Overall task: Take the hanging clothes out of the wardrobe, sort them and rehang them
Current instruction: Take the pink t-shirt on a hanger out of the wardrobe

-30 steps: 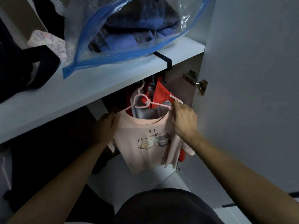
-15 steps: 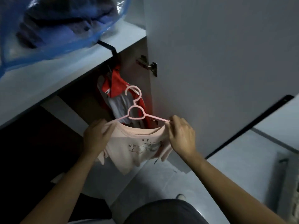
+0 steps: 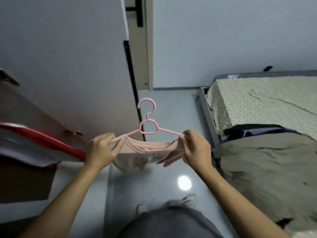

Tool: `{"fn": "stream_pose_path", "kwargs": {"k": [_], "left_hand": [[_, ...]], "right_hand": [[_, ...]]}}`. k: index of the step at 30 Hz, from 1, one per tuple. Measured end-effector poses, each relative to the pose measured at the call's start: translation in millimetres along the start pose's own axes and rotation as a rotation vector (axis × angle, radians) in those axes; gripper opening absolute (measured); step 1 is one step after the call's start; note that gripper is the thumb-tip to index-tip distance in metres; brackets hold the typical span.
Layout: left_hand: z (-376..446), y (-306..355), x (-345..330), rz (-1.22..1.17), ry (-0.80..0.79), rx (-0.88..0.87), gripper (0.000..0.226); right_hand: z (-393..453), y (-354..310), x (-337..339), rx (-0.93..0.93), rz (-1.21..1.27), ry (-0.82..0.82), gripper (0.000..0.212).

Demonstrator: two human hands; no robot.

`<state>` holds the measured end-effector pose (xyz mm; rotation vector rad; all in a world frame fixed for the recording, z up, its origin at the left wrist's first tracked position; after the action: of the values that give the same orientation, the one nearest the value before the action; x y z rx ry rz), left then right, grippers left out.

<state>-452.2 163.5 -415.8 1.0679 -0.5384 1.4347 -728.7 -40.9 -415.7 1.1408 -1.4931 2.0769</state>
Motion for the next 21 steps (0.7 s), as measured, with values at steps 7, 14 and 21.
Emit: {"fn": "stream_pose_path", "kwargs": {"k": [7, 14, 21], "left_hand": [[91.5, 128.3, -86.5, -0.192, -0.111, -0.261, 0.040], [171.6, 272.1, -163.6, -0.257, -0.187, -0.455, 0.044], [236.0, 405.9, -238.3, -0.350, -0.254, -0.696, 0.042]], "right_hand": [[-13.9, 112.8, 106.0, -0.220, -0.023, 0.254, 0.011], [-33.5, 223.8, 197.7, -0.442, -0.007, 0.427, 0.011], [-60.0, 300.3, 269.5, -0.699, -0.008, 0.645, 0.010]]}}
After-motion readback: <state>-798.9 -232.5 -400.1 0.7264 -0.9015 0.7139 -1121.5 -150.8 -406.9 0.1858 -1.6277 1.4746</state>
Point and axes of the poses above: each hand's wrist, its own z-axis towards the middle knuckle, its own x-axis out of the back of the hand, y = z × x, the point moved 2 cm from there along z, towards the middle knuckle, and after that the axes turned 15 degrees about -x, right-handed, at the moved point
